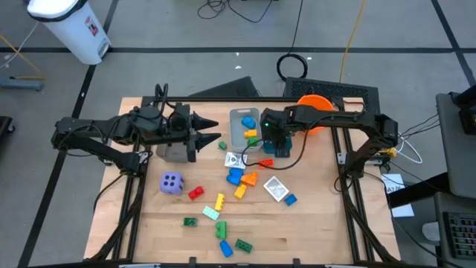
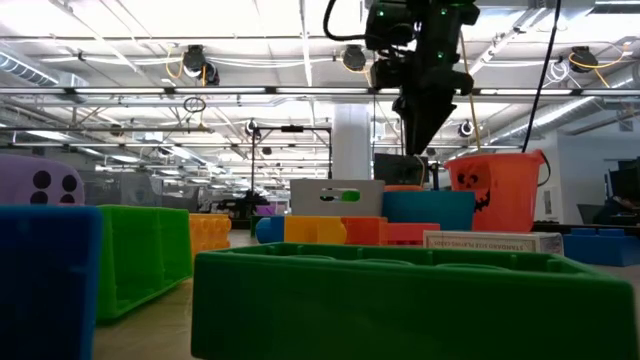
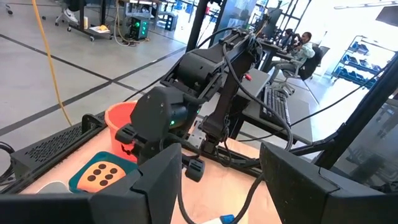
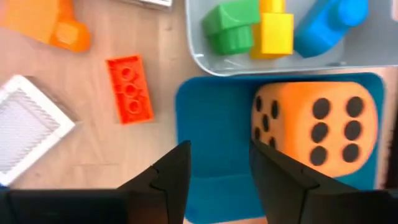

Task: Pick & Place Toys
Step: Put the orange dice into the blue bin

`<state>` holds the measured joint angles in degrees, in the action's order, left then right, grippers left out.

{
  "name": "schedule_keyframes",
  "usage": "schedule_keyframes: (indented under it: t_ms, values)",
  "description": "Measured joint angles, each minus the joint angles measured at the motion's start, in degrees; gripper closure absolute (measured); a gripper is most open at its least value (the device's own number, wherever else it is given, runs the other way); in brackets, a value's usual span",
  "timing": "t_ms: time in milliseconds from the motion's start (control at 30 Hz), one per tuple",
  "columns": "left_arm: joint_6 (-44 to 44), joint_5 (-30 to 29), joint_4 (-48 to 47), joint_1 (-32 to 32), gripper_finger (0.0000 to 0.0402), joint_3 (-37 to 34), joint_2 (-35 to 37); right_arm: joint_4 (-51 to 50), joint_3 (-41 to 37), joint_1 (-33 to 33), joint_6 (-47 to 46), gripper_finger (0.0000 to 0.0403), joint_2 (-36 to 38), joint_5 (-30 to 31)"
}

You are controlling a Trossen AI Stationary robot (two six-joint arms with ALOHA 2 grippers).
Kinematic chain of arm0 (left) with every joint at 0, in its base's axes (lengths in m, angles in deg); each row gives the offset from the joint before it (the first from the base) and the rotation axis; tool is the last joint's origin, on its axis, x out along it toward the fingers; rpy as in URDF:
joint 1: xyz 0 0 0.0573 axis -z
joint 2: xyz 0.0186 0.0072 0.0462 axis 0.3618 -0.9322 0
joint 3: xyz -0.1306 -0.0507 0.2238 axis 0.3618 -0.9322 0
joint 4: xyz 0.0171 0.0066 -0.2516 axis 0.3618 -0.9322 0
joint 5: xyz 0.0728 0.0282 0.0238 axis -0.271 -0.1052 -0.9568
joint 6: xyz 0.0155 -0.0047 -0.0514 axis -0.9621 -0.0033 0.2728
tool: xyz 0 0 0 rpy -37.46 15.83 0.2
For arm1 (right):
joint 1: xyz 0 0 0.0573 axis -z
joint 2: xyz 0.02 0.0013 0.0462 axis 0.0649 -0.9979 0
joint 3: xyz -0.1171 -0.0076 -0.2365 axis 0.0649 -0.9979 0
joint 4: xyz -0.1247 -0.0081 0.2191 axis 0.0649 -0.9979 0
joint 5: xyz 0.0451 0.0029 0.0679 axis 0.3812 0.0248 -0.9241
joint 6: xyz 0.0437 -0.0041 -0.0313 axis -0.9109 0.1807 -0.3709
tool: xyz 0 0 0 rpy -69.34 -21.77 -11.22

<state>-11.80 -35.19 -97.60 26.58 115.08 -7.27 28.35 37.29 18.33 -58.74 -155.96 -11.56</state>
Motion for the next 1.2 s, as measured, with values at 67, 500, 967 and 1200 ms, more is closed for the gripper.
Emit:
schedule_keyframes:
  t_ms: [67, 500, 967, 1200]
  values:
    - [0.12, 0.00, 0.00, 0.00, 0.0174, 0.00, 0.00, 0.10, 0.00, 0.10, -0.55, 0.0256, -0.27, -1.17]
    - [0.98, 0.18, 0.00, 0.44, 0.0174, 0.00, 0.00, -1.13, 0.02, 0.55, 0.90, 0.0259, -1.95, -5.39]
    - [1.08, 0.17, -0.02, 0.44, 0.0174, 0.02, 0.00, 2.07, 0.02, 2.01, 3.08, 0.0259, -7.50, -2.12]
    - [0.84, 0.17, -0.24, 0.44, 0.0174, 0.02, 0.00, 2.70, 0.01, 4.37, 3.38, 0.0259, -9.04, -2.00]
